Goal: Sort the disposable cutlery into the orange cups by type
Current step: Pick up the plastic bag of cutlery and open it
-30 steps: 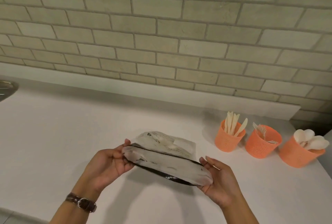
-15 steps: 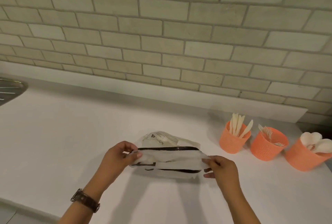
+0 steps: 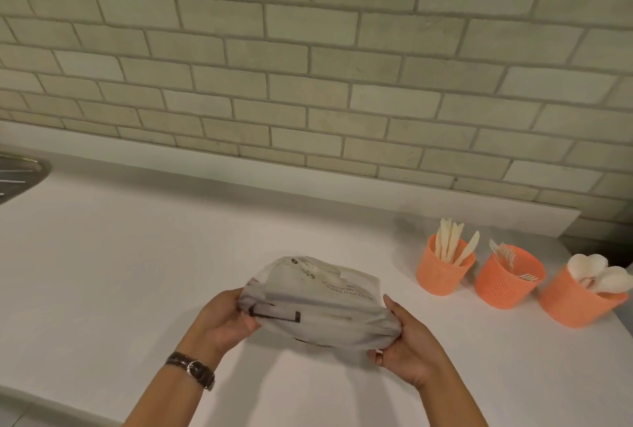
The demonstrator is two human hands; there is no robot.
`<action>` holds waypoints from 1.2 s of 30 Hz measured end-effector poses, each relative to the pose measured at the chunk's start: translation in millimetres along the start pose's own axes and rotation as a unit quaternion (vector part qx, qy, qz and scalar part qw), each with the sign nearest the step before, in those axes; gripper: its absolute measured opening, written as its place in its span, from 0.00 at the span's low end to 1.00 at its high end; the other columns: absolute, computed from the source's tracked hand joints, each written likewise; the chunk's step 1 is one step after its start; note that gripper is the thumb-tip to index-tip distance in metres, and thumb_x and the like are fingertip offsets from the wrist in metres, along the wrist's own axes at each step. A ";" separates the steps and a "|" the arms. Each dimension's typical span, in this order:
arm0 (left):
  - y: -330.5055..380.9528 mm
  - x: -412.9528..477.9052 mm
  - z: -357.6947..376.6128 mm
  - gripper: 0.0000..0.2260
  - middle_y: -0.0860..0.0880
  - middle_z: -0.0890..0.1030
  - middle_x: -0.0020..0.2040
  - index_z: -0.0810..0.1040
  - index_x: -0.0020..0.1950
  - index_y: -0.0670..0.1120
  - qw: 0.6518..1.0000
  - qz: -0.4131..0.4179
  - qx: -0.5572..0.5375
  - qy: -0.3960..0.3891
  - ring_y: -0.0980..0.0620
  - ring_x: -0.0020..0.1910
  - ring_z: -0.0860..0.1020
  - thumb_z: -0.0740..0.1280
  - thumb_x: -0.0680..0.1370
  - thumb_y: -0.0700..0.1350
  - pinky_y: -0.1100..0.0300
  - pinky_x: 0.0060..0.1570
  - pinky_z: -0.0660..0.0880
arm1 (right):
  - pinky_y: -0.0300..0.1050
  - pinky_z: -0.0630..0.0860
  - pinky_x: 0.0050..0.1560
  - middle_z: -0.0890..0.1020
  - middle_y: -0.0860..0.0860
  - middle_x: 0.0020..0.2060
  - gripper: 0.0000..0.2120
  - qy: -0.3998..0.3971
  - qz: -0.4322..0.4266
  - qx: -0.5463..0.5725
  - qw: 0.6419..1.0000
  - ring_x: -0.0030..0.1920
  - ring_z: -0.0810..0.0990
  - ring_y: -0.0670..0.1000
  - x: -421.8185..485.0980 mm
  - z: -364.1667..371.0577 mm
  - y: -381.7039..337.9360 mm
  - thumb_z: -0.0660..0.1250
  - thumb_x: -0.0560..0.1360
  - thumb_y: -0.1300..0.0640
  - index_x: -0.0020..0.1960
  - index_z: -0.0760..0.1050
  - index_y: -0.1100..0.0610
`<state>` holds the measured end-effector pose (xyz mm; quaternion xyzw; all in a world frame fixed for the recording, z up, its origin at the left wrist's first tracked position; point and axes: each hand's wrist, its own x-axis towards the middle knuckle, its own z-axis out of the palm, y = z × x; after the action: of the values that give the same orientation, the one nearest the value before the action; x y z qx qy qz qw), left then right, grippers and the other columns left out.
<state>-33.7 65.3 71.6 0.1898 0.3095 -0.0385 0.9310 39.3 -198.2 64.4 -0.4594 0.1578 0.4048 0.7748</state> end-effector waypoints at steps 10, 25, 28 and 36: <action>8.9 -14.4 -13.4 0.44 0.44 0.79 0.51 0.70 0.62 0.54 0.885 0.087 0.452 -0.071 0.48 0.46 0.80 0.83 0.48 0.45 0.60 0.45 0.78 | 0.40 0.69 0.35 0.79 0.50 0.34 0.13 0.220 -0.303 -0.418 0.828 0.32 0.74 0.50 -6.5 -7.4 -18.9 0.73 0.67 0.65 0.46 0.73 0.56; 16.6 15.8 -37.8 0.06 0.42 0.77 0.40 0.79 0.48 0.34 0.931 0.102 0.336 0.101 0.49 0.37 0.75 0.64 0.76 0.34 0.65 0.30 0.78 | 0.52 0.80 0.43 0.84 0.58 0.37 0.06 0.005 -0.003 0.061 0.998 0.36 0.83 0.56 12.3 -3.9 -9.3 0.64 0.68 0.63 0.44 0.78 0.61; 8.8 21.1 -29.2 0.08 0.40 0.80 0.43 0.78 0.48 0.36 0.991 -0.038 0.122 0.044 0.45 0.40 0.77 0.60 0.74 0.37 0.54 0.35 0.80 | 0.51 0.73 0.45 0.84 0.57 0.39 0.10 0.013 0.027 0.080 0.996 0.41 0.80 0.56 17.8 -6.2 -5.4 0.59 0.69 0.62 0.48 0.76 0.59; -8.3 22.4 15.6 0.09 0.48 0.69 0.25 0.71 0.30 0.44 0.991 -0.053 0.117 0.031 0.51 0.22 0.68 0.61 0.71 0.39 0.62 0.27 0.67 | 0.43 0.66 0.34 0.77 0.55 0.37 0.06 0.067 -0.013 0.074 0.995 0.34 0.75 0.55 27.6 -6.5 -10.1 0.58 0.62 0.61 0.38 0.71 0.59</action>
<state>-8.4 52.8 67.1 0.2819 0.3414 -0.1176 0.8889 65.2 -192.8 49.9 -0.4286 0.2329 0.3502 0.7996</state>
